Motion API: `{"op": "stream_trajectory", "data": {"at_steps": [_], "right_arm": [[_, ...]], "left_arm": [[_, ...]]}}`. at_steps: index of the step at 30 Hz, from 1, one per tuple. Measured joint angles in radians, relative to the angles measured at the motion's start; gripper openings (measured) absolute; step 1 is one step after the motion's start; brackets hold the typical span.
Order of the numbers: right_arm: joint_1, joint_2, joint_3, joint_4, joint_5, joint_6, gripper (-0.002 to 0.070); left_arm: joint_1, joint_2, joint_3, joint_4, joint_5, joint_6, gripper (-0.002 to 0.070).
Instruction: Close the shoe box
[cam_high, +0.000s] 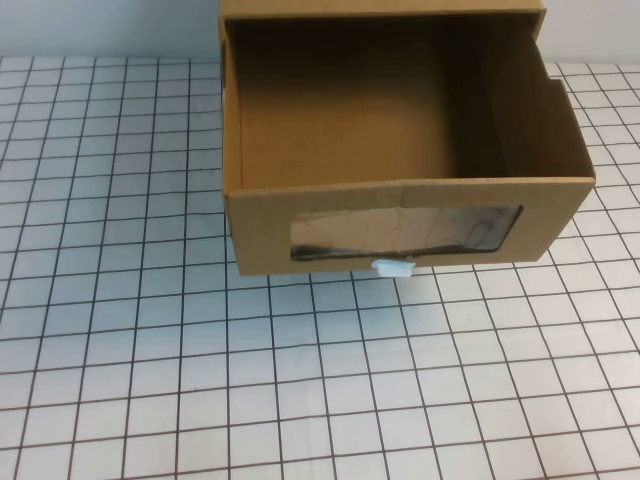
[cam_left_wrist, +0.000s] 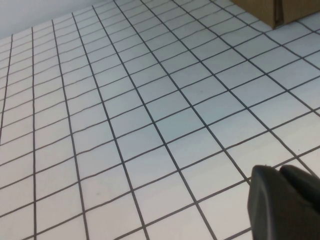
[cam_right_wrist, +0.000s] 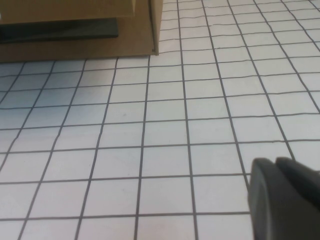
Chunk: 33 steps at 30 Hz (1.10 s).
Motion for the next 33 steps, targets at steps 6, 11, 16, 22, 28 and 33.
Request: {"op": "stream_trajectory", "data": {"at_steps": [6,11,16,22,28,33], "right_arm": [[0.0,0.0,0.0,0.0,0.0,0.0,-0.0013],[0.0,0.0,0.0,0.0,0.0,0.0,-0.0013],[0.0,0.0,0.0,0.004,-0.005,0.0,-0.0013],[0.0,0.0,0.0,0.007,-0.111,0.0,-0.0013],[0.0,0.0,0.0,0.01,-0.356,0.0,-0.0013],[0.0,0.0,0.0,0.014,-0.669,0.0,-0.0013]], "left_arm": [[0.0,0.0,0.0,0.0,-0.002,0.0,-0.0005],[0.0,0.0,0.0,0.0,-0.025,0.0,-0.0005],[0.0,0.0,0.0,0.0,-0.068,0.0,-0.0005],[0.0,0.0,0.0,-0.002,-0.1,0.0,-0.0005],[0.0,0.0,0.0,-0.004,-0.184,-0.002,-0.0005],[0.0,0.0,0.0,-0.004,-0.394,-0.083,-0.0005]]}}
